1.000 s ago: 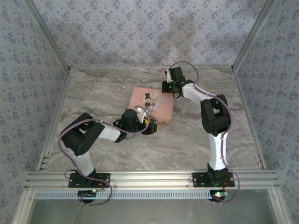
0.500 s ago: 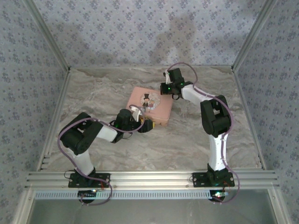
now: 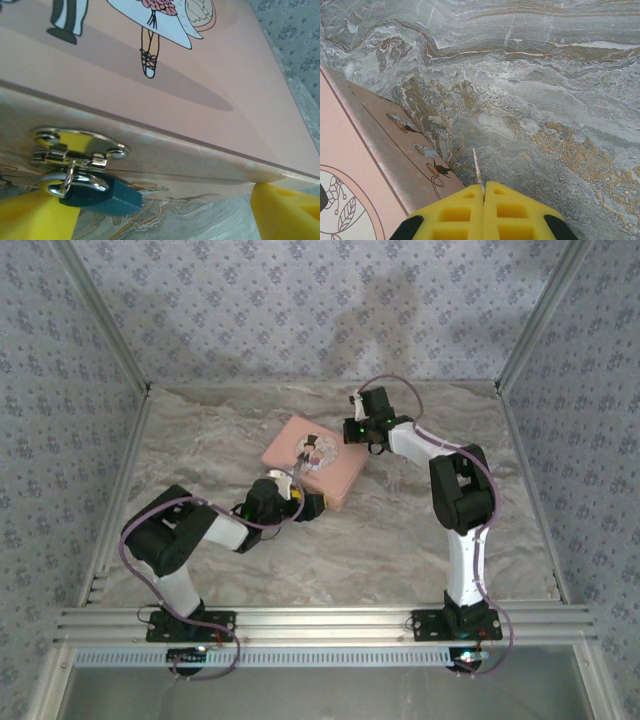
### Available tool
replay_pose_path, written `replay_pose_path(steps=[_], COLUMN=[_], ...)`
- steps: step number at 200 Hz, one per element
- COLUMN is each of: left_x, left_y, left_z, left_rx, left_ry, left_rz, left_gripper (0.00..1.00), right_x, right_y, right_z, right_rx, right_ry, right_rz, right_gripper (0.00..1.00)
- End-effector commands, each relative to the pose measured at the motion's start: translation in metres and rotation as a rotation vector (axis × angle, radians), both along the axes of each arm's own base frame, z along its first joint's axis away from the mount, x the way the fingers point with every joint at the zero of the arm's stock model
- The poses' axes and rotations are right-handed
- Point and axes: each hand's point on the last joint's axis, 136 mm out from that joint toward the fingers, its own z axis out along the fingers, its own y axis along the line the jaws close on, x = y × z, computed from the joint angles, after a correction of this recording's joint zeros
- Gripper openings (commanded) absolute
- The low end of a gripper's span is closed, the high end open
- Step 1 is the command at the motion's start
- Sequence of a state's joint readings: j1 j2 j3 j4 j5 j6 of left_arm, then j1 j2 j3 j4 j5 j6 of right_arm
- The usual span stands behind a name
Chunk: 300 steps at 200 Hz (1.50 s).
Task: Unlock the padlock with the key
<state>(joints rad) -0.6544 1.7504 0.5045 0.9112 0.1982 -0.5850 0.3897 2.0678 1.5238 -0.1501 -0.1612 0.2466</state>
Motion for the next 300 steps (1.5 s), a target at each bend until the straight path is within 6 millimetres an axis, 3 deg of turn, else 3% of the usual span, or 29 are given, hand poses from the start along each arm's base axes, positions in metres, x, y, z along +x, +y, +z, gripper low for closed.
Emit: replay_pose_path(steps=[1, 51, 95, 152, 174, 221, 246, 275, 300], left_x=[0.021, 0.015, 0.014, 0.012, 0.014, 0.022, 0.026, 0.033, 0.033], left_y=[0.019, 0.038, 0.018, -0.003, 0.001, 0.019, 0.03, 0.036, 0.029], left_z=[0.011, 0.01, 0.027, 0.039, 0.037, 0.033, 0.032, 0.032, 0.039], left_rx=[0.025, -0.019, -0.065, -0.183, -0.2, -0.227, -0.223, -0.196, -0.213], left_ry=[-0.049, -0.03, -0.043, 0.003, 0.018, 0.019, 0.004, -0.013, -0.023], left_rz=[0.135, 0.131, -0.051, -0.221, -0.205, -0.122, -0.058, -0.013, -0.054], left_gripper=[0.87, 0.88, 0.86, 0.68, 0.64, 0.7, 0.81, 0.81, 0.78], right_x=[-0.033, -0.033, -0.033, -0.035, -0.036, -0.037, -0.039, -0.04, -0.041], right_y=[0.011, 0.013, 0.014, 0.014, 0.013, 0.013, 0.014, 0.015, 0.016], right_z=[-0.027, -0.029, -0.028, -0.029, -0.027, -0.028, -0.029, -0.031, -0.033], right_rx=[-0.022, -0.023, -0.023, -0.032, -0.035, -0.033, -0.03, -0.028, -0.027], right_ry=[0.138, 0.139, 0.139, 0.141, 0.138, 0.139, 0.141, 0.142, 0.147], right_rz=[0.056, 0.059, 0.063, 0.063, 0.063, 0.067, 0.072, 0.077, 0.079], right_gripper=[0.0, 0.0, 0.0, 0.0, 0.0, 0.0, 0.0, 0.0, 0.0])
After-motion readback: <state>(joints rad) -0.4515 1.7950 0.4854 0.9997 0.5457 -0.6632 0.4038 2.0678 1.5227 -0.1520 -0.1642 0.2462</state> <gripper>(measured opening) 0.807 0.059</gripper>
